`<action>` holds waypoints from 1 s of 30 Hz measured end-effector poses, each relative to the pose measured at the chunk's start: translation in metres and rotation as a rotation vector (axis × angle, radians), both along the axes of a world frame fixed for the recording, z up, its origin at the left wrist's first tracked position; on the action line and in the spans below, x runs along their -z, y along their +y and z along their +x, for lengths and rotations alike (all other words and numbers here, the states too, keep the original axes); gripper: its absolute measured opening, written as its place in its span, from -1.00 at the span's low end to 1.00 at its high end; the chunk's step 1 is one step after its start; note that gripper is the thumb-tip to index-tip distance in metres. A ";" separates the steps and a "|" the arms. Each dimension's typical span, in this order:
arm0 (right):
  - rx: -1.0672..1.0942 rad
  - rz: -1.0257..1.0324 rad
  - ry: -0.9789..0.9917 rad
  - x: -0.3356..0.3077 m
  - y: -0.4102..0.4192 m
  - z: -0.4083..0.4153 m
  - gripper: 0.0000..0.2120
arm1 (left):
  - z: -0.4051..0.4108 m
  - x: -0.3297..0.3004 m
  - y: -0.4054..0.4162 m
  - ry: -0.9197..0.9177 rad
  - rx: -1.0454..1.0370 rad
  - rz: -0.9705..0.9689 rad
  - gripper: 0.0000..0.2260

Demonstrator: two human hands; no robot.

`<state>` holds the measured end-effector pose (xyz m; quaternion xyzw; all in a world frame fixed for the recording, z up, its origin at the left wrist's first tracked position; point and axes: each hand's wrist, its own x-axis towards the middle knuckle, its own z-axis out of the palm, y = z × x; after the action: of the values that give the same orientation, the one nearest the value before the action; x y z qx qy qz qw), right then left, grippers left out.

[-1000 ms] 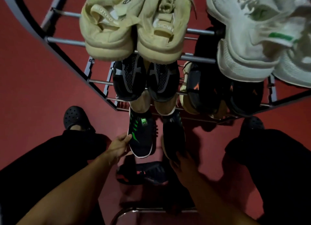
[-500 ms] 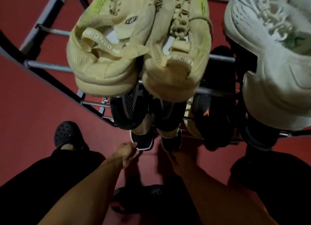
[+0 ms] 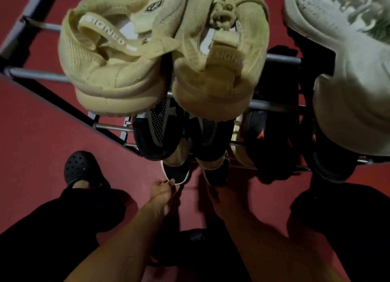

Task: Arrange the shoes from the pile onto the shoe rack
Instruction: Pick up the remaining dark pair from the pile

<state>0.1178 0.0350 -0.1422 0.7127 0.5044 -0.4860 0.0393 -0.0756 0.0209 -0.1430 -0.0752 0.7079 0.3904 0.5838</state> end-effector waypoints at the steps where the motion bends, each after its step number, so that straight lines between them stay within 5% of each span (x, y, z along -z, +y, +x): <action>1: -0.036 0.037 -0.045 -0.002 0.000 0.003 -0.47 | -0.001 0.000 0.002 0.029 0.002 0.020 -0.74; 6: -0.235 0.209 -0.122 -0.005 0.012 -0.007 -0.59 | -0.005 -0.008 0.020 0.032 0.002 0.125 -0.88; 11: -0.127 0.309 0.080 0.007 0.041 -0.017 -0.50 | -0.016 -0.005 0.037 0.055 0.016 0.092 -0.82; 14: -0.004 0.087 0.235 0.012 0.048 -0.015 -0.43 | -0.022 0.001 0.040 0.107 0.141 0.040 -0.82; 17: 0.344 -0.079 0.420 -0.002 0.042 -0.013 -0.80 | -0.021 0.005 0.038 0.085 0.205 0.076 -0.83; 20: 0.537 -0.206 0.497 -0.010 0.032 -0.009 -0.67 | -0.026 0.004 0.022 0.030 0.236 0.107 -0.71; 22: 0.623 -0.246 0.538 -0.013 0.020 -0.002 -0.56 | -0.035 0.003 0.001 0.114 0.451 0.101 -0.70; 24: 0.648 -0.289 0.525 -0.017 0.006 0.007 -0.55 | -0.039 -0.004 -0.023 0.195 0.633 0.058 -0.74; 30: 0.549 -0.287 0.394 -0.028 -0.050 0.031 -0.59 | -0.032 -0.028 -0.094 0.189 0.740 0.023 -0.84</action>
<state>0.1491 -0.0146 -0.1139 0.7015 0.2189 -0.6722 -0.0909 -0.1074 -0.0727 -0.1150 0.2281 0.7335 0.1664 0.6182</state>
